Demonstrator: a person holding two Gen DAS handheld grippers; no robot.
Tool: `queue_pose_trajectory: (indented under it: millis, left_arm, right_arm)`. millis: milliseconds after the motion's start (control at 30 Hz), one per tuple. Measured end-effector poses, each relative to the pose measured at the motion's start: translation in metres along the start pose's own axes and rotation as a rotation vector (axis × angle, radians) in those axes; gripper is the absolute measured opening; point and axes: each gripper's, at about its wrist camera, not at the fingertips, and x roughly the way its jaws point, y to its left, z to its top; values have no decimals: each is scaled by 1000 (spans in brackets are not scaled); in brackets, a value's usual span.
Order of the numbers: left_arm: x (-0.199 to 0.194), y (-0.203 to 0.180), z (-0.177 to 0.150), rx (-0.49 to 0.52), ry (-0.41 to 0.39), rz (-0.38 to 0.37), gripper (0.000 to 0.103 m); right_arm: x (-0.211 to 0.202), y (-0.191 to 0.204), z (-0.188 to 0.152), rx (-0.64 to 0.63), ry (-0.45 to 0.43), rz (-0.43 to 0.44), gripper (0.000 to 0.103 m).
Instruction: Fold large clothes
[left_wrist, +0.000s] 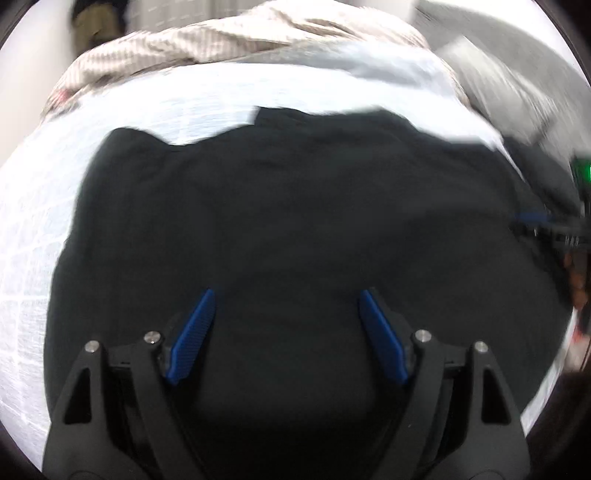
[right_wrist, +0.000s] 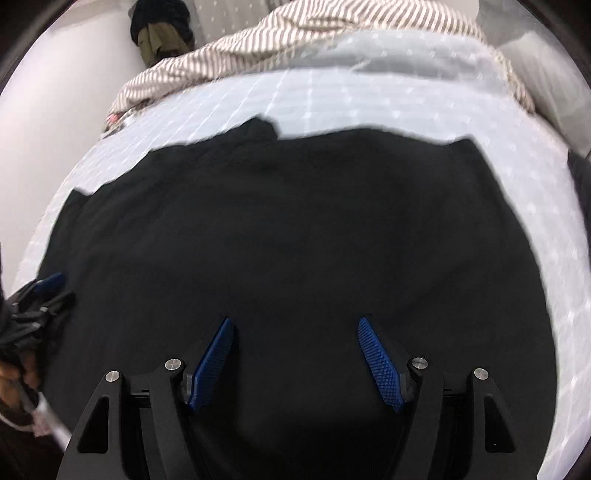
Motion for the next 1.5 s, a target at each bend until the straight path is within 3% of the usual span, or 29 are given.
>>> queue_pose_trajectory:
  millis: [67, 133, 167, 200, 267, 333, 400, 500, 533, 567, 600, 633, 667, 833, 900, 967, 1067, 1133, 1200, 1233, 1333, 1467, 1500]
  left_arm:
    - [-2, 23, 6, -63, -23, 70, 81]
    - [-8, 55, 12, -141, -53, 314, 81]
    - [-10, 70, 12, -189, -52, 393, 81]
    - [-14, 91, 10, -266, -56, 397, 81]
    - [-18, 119, 6, -395, -66, 298, 81]
    - [-18, 142, 2, -510, -66, 218, 81]
    - [-14, 153, -2, -588, -74, 142, 80]
    - [-8, 152, -4, -654, -104, 34, 67]
    - [-7, 145, -2, -649, -107, 50, 66]
    - [-6, 139, 2, -631, -120, 76, 53]
    - [-8, 132, 6, -608, -143, 91, 42]
    - [-11, 129, 8, -600, -173, 70, 6]
    - [-13, 130, 12, -609, -198, 28, 6]
    - [-59, 113, 28, -602, -473, 7, 6]
    - [-67, 114, 31, -611, -558, 53, 6]
    - [-51, 120, 31, -610, -520, 180, 8]
    - [-2, 140, 18, -669, -320, 295, 7]
    - [14, 160, 7, -782, -222, 231, 8]
    - [9, 172, -1, -861, -228, 181, 9]
    - [3, 173, -3, -873, -241, 175, 11]
    - [-17, 162, 5, -817, -251, 206, 31]
    - [-41, 116, 24, -655, -305, 236, 68]
    - [-46, 101, 26, -615, -318, 228, 73]
  right_arm:
    - [1, -22, 6, 36, -48, -2, 72]
    - [-6, -54, 8, 121, -98, -6, 72]
    - [-13, -74, 8, 190, -126, -28, 72]
    - [-21, -89, 7, 248, -151, -72, 72]
    - [-44, -118, 4, 364, -236, -176, 73]
    - [-58, -146, -3, 473, -294, -149, 77]
    - [-53, -161, -7, 537, -258, -83, 77]
    - [-28, -162, -7, 523, -177, -3, 70]
    - [-26, -161, -7, 503, -174, -7, 48]
    - [-22, -154, -3, 463, -168, -31, 32]
    - [-23, -146, -1, 437, -171, -64, 27]
    - [-28, -139, 3, 405, -208, -95, 9]
    - [-33, -135, 5, 393, -234, -98, 9]
    - [-83, -103, 18, 341, -471, -161, 8]
    - [-93, -93, 24, 305, -553, -194, 8]
    - [-80, -88, 31, 273, -561, -256, 9]
    - [-28, -95, 35, 279, -418, -301, 13]
    - [11, -105, 35, 326, -249, -291, 17]
    - [8, -109, 33, 353, -241, -274, 25]
    - [-1, -108, 32, 356, -262, -297, 36]
    - [-21, -96, 29, 322, -316, -354, 69]
    - [-37, -48, 31, 190, -332, -326, 72]
    - [-39, -29, 30, 146, -334, -307, 73]
